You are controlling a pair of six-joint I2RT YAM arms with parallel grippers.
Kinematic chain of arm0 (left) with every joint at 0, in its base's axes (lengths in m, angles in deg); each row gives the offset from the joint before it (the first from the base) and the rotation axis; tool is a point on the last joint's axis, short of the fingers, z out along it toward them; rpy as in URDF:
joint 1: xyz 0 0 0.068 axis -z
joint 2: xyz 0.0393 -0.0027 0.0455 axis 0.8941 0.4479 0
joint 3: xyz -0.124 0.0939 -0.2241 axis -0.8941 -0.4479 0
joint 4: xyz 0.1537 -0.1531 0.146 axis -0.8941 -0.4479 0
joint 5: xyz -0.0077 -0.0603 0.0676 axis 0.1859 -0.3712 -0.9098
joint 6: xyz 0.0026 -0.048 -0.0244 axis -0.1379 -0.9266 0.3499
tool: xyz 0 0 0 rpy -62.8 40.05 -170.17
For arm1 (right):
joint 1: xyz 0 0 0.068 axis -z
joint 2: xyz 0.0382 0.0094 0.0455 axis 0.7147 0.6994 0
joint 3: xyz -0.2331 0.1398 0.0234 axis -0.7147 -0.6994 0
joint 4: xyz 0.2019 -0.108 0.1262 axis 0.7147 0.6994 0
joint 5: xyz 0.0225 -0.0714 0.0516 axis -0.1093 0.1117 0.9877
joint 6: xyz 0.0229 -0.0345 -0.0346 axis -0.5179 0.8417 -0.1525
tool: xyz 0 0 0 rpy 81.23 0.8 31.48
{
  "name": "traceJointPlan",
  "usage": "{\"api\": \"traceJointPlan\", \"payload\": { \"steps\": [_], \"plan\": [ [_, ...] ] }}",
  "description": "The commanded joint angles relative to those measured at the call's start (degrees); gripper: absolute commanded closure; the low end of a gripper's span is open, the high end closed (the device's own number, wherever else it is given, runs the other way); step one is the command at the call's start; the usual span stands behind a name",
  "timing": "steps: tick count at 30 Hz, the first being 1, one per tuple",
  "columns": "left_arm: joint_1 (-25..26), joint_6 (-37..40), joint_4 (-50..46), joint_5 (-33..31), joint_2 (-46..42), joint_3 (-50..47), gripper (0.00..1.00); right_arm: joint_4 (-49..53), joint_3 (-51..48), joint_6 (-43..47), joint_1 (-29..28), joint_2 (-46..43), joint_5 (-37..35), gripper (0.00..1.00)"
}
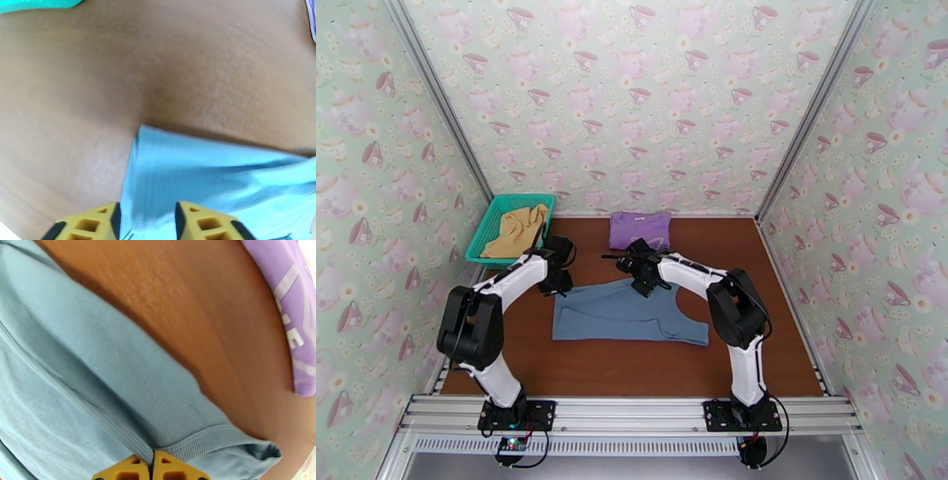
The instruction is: Fold and stack the mixed laundry pile
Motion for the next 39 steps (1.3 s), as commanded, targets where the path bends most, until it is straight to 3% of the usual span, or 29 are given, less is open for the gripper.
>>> {"api": "traceJointPlan", "payload": {
  "steps": [1,4,7,9,12,17,21,25,28,30,35,39],
  "plan": [
    [0.3,-1.6,0.4,-2.9,-4.0,-1.5,0.54,-1.9,-2.7,-2.9,-0.1,-3.3,2.2,0.93],
    [0.3,-1.7,-0.9,-3.6,-5.6,-1.3,0.54,-2.6,-4.6,-4.6,-0.1,-5.7,3.4,0.82],
    [0.3,-1.6,-1.1,-3.0,-5.8,-0.5,0.54,-2.2,-5.6,-6.5,-0.1,-8.0,4.3,0.62],
    [0.4,-1.5,-0.7,-2.2,-5.0,0.1,0.54,-1.7,-5.5,-8.0,-0.2,-9.1,5.3,0.56],
    [0.6,-1.5,0.9,-0.8,-2.6,0.4,0.57,-1.7,-4.4,-11.1,-0.2,-9.0,5.9,0.57],
    [0.6,-1.6,4.1,1.5,3.1,0.2,0.69,-1.8,-1.2,-16.5,-0.2,-4.2,4.8,0.72],
    [0.8,-1.2,4.5,1.5,7.3,0.1,0.7,-3.2,-2.6,-20.6,0.0,-1.3,1.6,0.8],
    [0.6,-0.6,3.9,-0.4,8.9,-0.2,0.69,-4.3,-5.9,-24.3,1.4,-0.9,0.9,0.81],
    [0.4,0.0,3.8,-0.8,9.0,-0.5,0.62,-3.9,-7.8,-27.0,3.4,-1.1,0.8,0.81],
    [0.4,0.3,3.6,-0.8,8.4,-0.3,0.48,-3.6,-8.9,-28.4,4.5,-1.6,0.7,0.81],
    [0.5,0.7,2.3,-1.0,3.5,0.2,0.26,-3.7,-11.2,-31.1,5.7,-5.5,1.2,0.74],
    [0.6,1.4,-0.2,-1.7,-2.2,1.3,0.19,-2.7,-12.7,-34.3,6.2,-9.3,0.2,0.68]
  ]
}}
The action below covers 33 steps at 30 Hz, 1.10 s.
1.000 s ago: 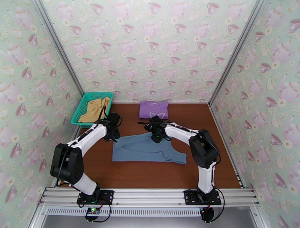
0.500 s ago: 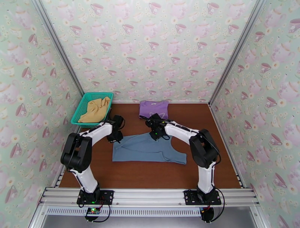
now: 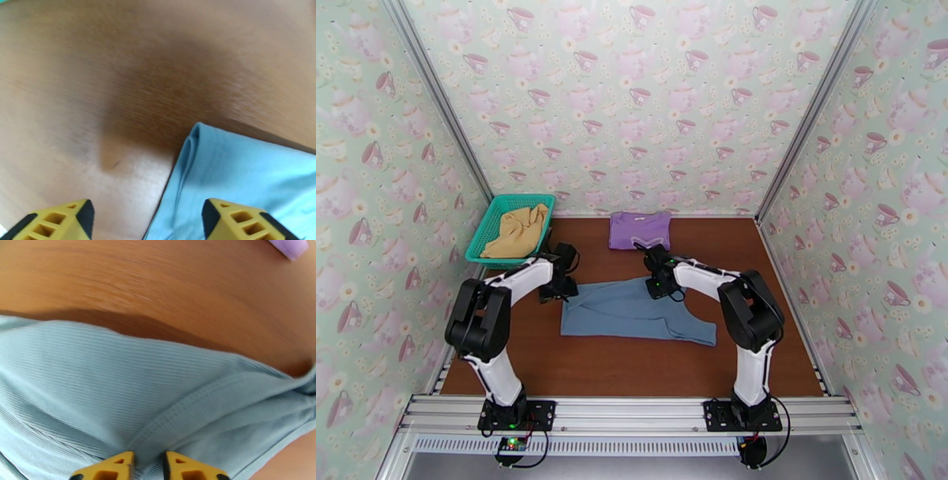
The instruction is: Fold and stack the mixed laundry pile
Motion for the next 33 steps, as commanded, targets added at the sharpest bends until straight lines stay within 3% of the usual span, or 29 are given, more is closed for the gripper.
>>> {"api": "traceJointPlan", "payload": {
  "steps": [1,10,20,27,30,33],
  "plan": [
    [0.1,0.9,-3.0,-1.5,-6.5,2.0,0.19,2.2,-2.0,-5.0,0.8,-4.2,-2.2,0.68],
    [0.2,2.5,-0.6,4.2,-18.1,-3.0,0.22,4.2,-1.5,-5.3,6.9,0.8,-1.7,0.77],
    [0.7,0.4,-1.0,8.7,-23.7,-6.9,0.23,11.9,13.5,1.9,16.4,11.2,-0.5,0.82],
    [3.4,-1.8,2.9,11.7,-20.8,-9.5,0.24,17.3,30.7,9.8,21.8,20.4,-2.3,0.84],
    [4.3,-1.8,5.3,12.8,-17.2,-8.4,0.24,18.4,32.1,10.9,21.7,18.1,-2.1,0.83],
    [4.4,-0.6,7.7,12.5,-12.5,-6.0,0.25,14.1,24.2,10.5,20.1,8.3,-0.9,0.7]
  ]
}}
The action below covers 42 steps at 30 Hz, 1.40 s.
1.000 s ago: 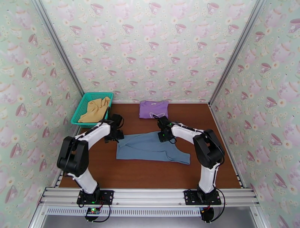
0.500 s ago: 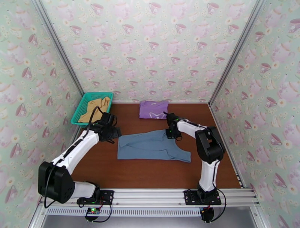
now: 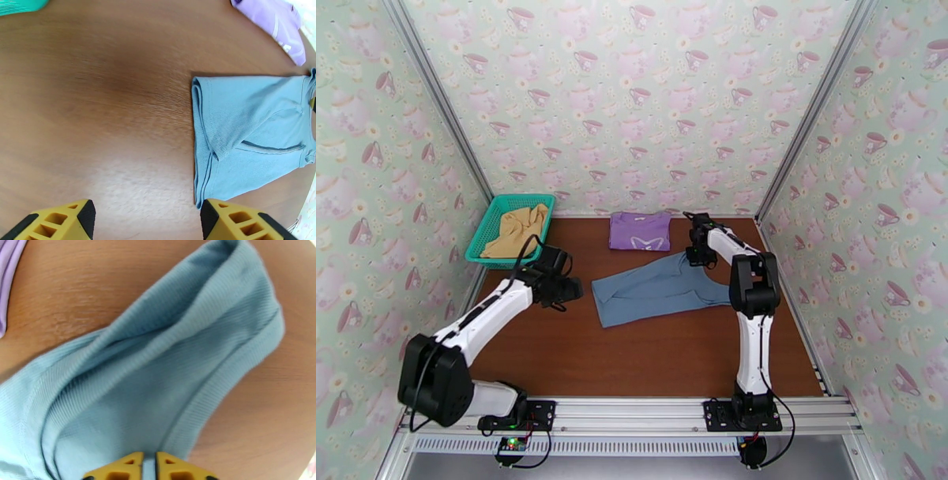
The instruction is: Fold and stack the mixed laundry pile
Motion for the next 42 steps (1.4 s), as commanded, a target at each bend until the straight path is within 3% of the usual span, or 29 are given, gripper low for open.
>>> {"api": "traceJointPlan", "payload": {
  "steps": [1,5,9,13,18,29,42],
  "plan": [
    [0.1,0.9,4.5,1.2,5.4,3.6,0.25,-1.1,-6.7,1.7,-3.5,-12.1,0.0,0.65],
    [0.1,3.1,5.9,3.1,13.9,9.0,0.28,-2.6,-17.1,0.7,-12.6,-24.9,-2.0,0.55],
    [0.4,4.0,9.5,4.7,20.1,12.4,0.29,-4.5,-24.2,-4.0,-28.1,-31.2,-4.2,0.48],
    [0.5,5.0,10.5,7.2,25.5,15.2,0.32,-6.7,-24.3,-10.7,-41.8,-28.7,-5.9,0.44],
    [1.1,5.4,13.6,10.4,29.1,14.5,0.36,-7.9,-17.7,-16.0,-51.2,-18.9,-6.9,0.36],
    [2.7,5.1,18.1,14.7,35.3,15.0,0.53,-5.4,-10.0,-22.5,-53.2,-5.8,-12.2,0.37],
    [3.8,4.2,20.6,19.1,38.9,14.9,1.0,-7.1,-8.8,-25.1,-52.4,0.7,-9.0,0.7]
  ]
}}
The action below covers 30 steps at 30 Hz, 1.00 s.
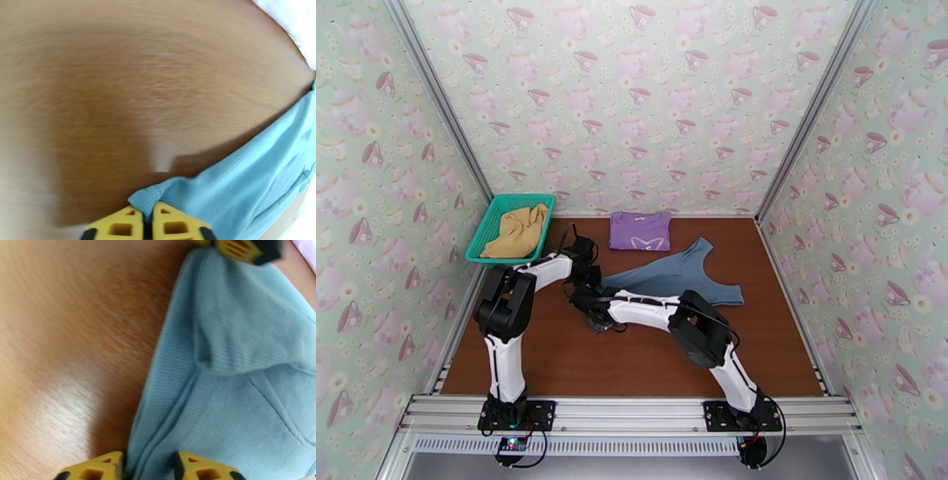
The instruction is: Fold and stack the mixed laundry pile
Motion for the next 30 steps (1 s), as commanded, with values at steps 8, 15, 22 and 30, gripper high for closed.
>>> {"api": "traceJointPlan", "payload": {
  "steps": [8,15,22,30],
  "plan": [
    [2.2,-3.0,6.2,4.3,-1.0,-10.4,1.0,-1.8,-1.3,-1.0,-0.4,1.3,5.0,1.0],
    [-1.0,-2.2,-1.0,-1.1,-13.9,-18.2,1.0,-3.1,2.5,-0.9,-3.1,0.1,10.7,1.0],
    [1.1,-2.4,-7.4,-1.6,-21.1,-14.8,1.0,-1.8,-0.8,-1.5,-3.3,-7.8,5.0,1.0],
    [10.0,-3.5,-11.0,-0.6,-16.8,1.2,1.0,1.3,-14.2,-3.2,0.0,-21.7,-4.2,1.0]
  ]
}}
